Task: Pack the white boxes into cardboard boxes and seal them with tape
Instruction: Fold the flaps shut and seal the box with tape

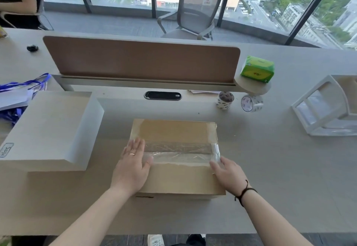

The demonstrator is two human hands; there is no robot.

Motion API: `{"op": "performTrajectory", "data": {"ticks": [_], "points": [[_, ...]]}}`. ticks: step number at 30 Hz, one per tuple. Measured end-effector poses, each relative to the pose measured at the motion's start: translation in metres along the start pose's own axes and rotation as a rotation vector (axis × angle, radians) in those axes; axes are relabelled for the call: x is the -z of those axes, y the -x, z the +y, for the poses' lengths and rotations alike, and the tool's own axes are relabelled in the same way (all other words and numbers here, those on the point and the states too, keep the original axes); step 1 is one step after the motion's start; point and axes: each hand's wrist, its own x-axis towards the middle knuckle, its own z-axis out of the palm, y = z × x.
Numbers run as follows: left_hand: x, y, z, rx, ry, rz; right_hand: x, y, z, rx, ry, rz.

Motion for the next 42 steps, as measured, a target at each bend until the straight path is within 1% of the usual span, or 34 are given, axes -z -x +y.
{"op": "performTrajectory", "data": {"ticks": [3, 6, 8, 11, 16, 19, 21, 23, 27, 30, 33, 35, 36, 38, 40, 41, 42], "points": [[0.009, -0.002, -0.001, 0.156, 0.283, 0.067, -0.002, -0.017, -0.020, -0.033, -0.208, 0.101], [0.013, -0.010, -0.007, 0.250, 0.437, 0.140, -0.007, -0.026, -0.022, -0.122, -0.291, 0.190], [0.014, -0.017, -0.012, 0.345, 0.522, 0.198, -0.010, -0.027, -0.020, -0.178, -0.405, 0.207], [0.010, -0.020, -0.015, 0.437, 0.667, 0.225, -0.009, -0.027, -0.017, -0.251, -0.580, 0.208], [0.009, -0.024, -0.007, 0.526, 0.864, 0.282, -0.008, -0.031, -0.018, -0.309, -0.652, 0.236], [0.013, -0.026, -0.004, 0.587, 0.915, 0.298, -0.007, -0.030, -0.018, -0.321, -0.686, 0.238], [0.015, -0.025, -0.006, 0.593, 0.931, 0.294, -0.007, -0.030, -0.014, -0.319, -0.697, 0.235], [0.015, -0.019, -0.009, 0.566, 0.901, 0.258, -0.007, -0.027, -0.012, -0.315, -0.638, 0.255], [0.008, -0.009, -0.016, 0.542, 0.767, 0.093, -0.012, -0.022, -0.009, -0.286, -0.507, 0.303], [0.010, -0.013, -0.016, 0.551, 0.729, 0.075, -0.008, -0.023, -0.013, -0.320, -0.495, 0.322], [0.011, -0.015, -0.019, 0.543, 0.704, 0.075, -0.006, -0.022, -0.017, -0.335, -0.517, 0.301], [0.008, -0.014, -0.023, 0.541, 0.710, 0.073, -0.007, -0.017, -0.021, -0.315, -0.461, 0.304], [0.008, -0.013, -0.022, 0.548, 0.711, 0.068, -0.010, -0.015, -0.022, -0.279, -0.380, 0.311], [0.008, -0.009, -0.018, 0.558, 0.656, 0.045, -0.018, -0.006, -0.032, -0.152, -0.114, 0.311], [0.009, -0.006, -0.015, 0.543, 0.601, 0.034, -0.030, 0.005, -0.046, 0.090, 0.187, 0.276], [0.009, -0.005, -0.016, 0.534, 0.592, 0.038, -0.038, 0.010, -0.056, 0.217, 0.331, 0.228], [0.010, -0.006, -0.016, 0.527, 0.591, 0.040, -0.047, 0.014, -0.067, 0.336, 0.431, 0.145]]}}
